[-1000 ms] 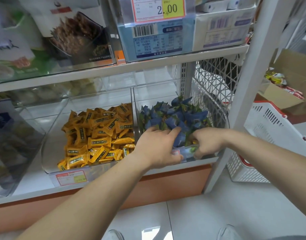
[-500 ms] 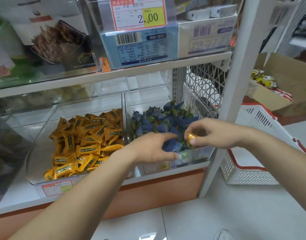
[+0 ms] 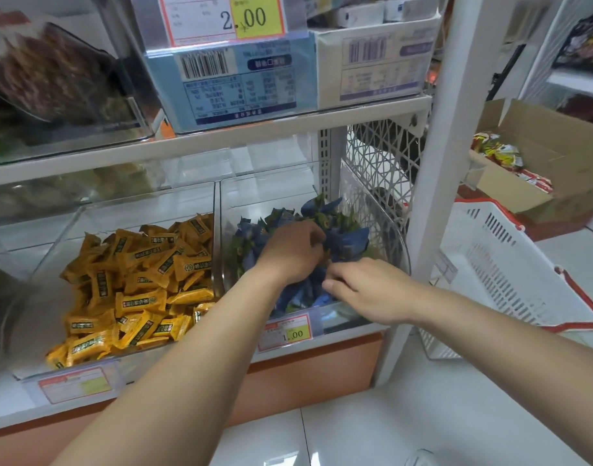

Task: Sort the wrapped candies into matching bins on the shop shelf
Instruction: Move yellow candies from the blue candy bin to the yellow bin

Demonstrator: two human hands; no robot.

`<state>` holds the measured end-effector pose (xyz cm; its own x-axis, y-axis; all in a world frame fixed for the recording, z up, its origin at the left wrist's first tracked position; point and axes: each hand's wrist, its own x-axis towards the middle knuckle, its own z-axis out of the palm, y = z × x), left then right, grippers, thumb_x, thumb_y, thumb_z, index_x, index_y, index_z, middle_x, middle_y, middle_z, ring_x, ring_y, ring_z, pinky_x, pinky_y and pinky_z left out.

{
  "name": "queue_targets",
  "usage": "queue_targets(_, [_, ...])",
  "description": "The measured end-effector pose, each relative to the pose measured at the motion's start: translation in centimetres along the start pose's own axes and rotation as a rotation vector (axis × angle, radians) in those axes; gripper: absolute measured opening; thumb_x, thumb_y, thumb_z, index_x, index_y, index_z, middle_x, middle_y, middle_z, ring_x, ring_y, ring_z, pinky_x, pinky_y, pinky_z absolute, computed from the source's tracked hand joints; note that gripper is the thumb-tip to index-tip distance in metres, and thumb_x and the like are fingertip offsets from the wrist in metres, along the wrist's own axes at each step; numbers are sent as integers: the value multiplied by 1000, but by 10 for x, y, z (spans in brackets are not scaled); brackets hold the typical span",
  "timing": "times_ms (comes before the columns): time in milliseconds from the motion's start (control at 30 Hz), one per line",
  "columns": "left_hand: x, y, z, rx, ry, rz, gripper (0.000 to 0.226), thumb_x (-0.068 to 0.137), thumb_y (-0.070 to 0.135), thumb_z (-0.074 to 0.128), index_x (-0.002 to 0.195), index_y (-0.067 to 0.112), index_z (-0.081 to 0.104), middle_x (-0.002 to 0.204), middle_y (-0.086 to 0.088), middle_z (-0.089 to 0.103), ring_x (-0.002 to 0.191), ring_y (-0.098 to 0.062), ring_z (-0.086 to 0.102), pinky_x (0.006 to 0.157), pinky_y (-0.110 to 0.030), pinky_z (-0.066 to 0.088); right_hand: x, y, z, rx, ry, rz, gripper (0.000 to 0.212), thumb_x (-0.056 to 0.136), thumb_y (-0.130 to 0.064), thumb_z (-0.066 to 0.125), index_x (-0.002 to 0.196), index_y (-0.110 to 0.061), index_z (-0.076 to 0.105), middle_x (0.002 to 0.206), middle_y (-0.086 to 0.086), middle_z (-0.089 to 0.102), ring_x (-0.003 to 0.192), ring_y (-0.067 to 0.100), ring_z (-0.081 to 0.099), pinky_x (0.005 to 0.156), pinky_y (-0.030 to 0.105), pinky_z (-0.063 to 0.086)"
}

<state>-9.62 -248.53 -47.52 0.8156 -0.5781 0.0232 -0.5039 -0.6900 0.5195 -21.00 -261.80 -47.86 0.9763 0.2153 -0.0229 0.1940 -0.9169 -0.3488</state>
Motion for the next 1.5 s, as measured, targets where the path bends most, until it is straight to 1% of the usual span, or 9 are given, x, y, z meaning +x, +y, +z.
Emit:
queue_targets(200, [13, -9, 16, 164, -130, -36, 33, 97, 40, 50, 127, 30, 61, 129, 3, 64, 112, -21, 60, 90, -35, 51, -3, 4, -7, 110, -104, 54, 14, 100, -37, 45, 96, -30, 56, 83, -14, 60, 82, 15, 58, 67, 28, 42])
queue_targets(333, [14, -11, 18, 186, -205, 13, 29, 95, 39, 58, 120, 32, 69, 127, 9, 66, 113, -16, 60, 93, -35, 52, -6, 8, -19, 325, -197, 130, 22, 78, -43, 45, 95, -39, 60, 100, -13, 66, 94, 9, 60, 84, 29, 46])
queue_targets(433, [11, -13, 14, 90, -139, 20, 18, 91, 38, 66, 107, 35, 73, 116, 11, 70, 110, -14, 61, 93, -37, 52, -8, 11, -21, 387, -167, 126, 18, 89, -27, 53, 98, -37, 65, 107, -10, 70, 102, 8, 64, 97, 37, 49])
queue_targets(633, [-5, -1, -8, -149, 109, 88, 14, 89, 30, 68, 83, 42, 65, 93, 19, 62, 97, -10, 59, 83, -27, 46, -12, 12, -26, 628, 47, 86, 34, 102, -2, 46, 108, -29, 67, 116, -12, 69, 112, -3, 61, 102, 19, 44])
queue_targets(867, [-44, 20, -34, -876, 53, -63, 4, 99, 16, 57, 99, 12, 56, 100, -15, 67, 88, -30, 69, 70, -39, 62, -7, -6, -31, 932, 568, 88, 27, 96, -1, 61, 109, -24, 70, 107, -1, 74, 96, 5, 70, 78, 19, 56])
queue_targets(1067, [-69, 24, -35, -906, -1, -45, 26, 100, 31, 56, 122, 18, 51, 106, -9, 67, 81, -20, 71, 72, -39, 62, 10, -27, -34, 1102, 721, 140, 15, 87, -1, 73, 87, -16, 70, 83, 2, 70, 68, 9, 70, 62, 22, 58])
queue_targets(1233, [-72, 12, -54, -777, 194, -40, 31, 88, 24, 74, 112, 25, 56, 98, -4, 71, 71, -9, 70, 57, -24, 55, 29, -38, -39, 1174, 597, 123, 10, 89, -10, 74, 91, -19, 74, 81, -2, 77, 75, 13, 73, 60, 24, 57])
queue_targets(1367, [-79, -31, -88, -275, 396, -41, 33, 82, 33, 75, 107, 37, 55, 83, 16, 68, 70, 5, 64, 52, -6, 41, 49, -32, -29, 1057, 544, 196, 9, 96, -20, 65, 102, -25, 70, 91, -2, 75, 81, 15, 68, 67, 27, 53])
queue_targets(1500, [-89, -83, -105, 120, 422, -134, 31, 85, 47, 68, 112, 42, 52, 95, 9, 69, 79, -15, 63, 57, -25, 44, 71, -21, -6, 557, 365, 230, 29, 100, -19, 57, 128, -16, 66, 126, 0, 66, 113, 16, 61, 82, 15, 43])
